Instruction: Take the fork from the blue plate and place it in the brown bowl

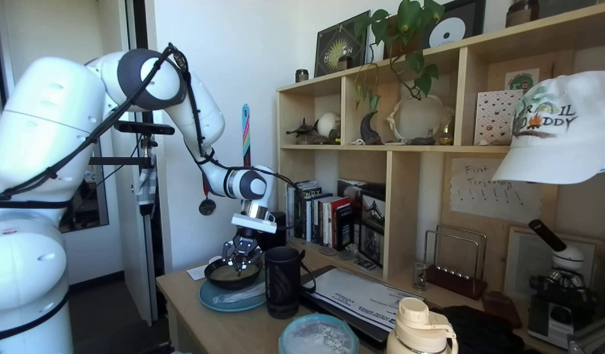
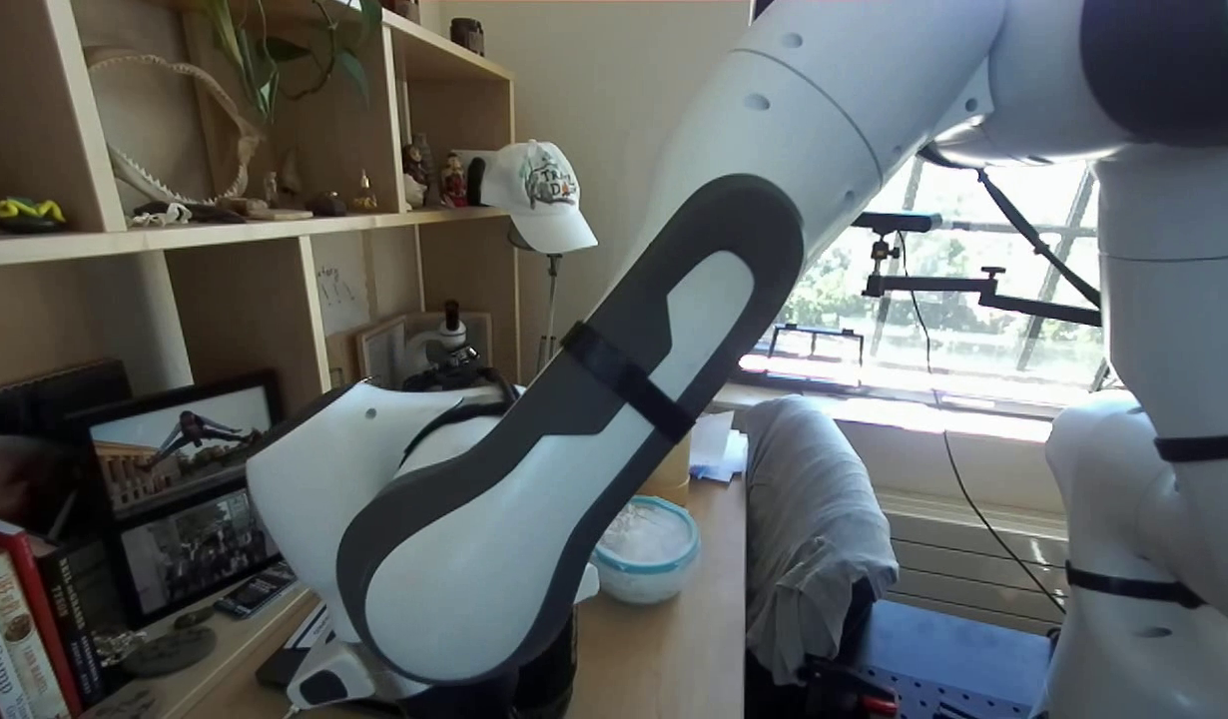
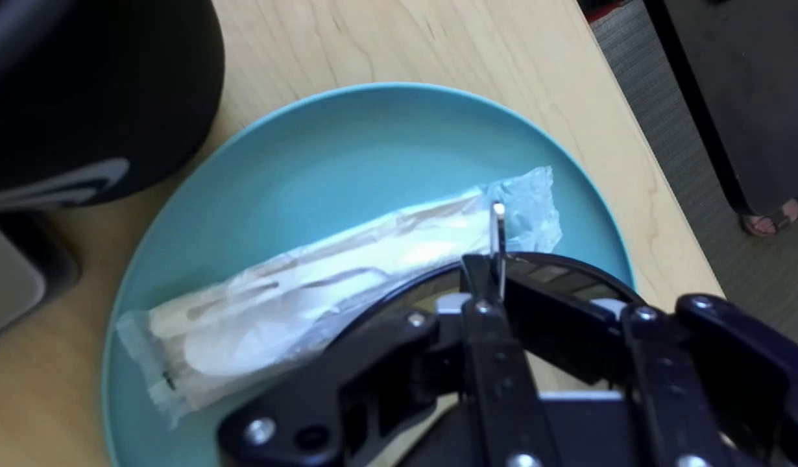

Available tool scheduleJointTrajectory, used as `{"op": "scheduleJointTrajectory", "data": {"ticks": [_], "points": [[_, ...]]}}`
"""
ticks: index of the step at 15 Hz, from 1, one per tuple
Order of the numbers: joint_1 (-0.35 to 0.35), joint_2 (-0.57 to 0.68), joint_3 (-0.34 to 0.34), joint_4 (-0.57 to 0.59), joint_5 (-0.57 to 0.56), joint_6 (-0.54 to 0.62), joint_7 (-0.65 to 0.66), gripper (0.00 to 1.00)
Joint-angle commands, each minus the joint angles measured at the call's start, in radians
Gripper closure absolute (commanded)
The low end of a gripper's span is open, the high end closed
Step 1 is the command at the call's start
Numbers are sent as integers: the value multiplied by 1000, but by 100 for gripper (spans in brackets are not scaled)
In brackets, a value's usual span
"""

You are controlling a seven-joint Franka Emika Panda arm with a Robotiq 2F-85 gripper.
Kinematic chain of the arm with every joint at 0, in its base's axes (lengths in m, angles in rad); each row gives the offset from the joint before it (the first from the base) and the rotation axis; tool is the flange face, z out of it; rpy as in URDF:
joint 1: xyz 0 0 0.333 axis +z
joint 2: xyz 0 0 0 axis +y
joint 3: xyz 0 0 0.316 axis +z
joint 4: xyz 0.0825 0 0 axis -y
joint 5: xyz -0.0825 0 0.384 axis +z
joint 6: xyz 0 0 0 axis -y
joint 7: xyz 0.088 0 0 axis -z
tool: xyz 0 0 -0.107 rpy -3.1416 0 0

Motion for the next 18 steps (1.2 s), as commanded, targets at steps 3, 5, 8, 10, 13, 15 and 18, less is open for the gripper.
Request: {"op": "scheduleJointTrajectory", "data": {"ticks": [3,5,8,10,13,15,18], "points": [[-22,70,39,117,-51,-142,-29,98],[-21,81,45,142,-59,-183,-32,98],[-20,95,47,169,-67,-237,-40,98],[-18,103,45,182,-72,-270,-40,98],[-17,113,43,196,-82,-311,-36,98],[-18,119,43,200,-90,-322,-39,98],[-19,127,43,206,-100,-332,-38,98]]}}
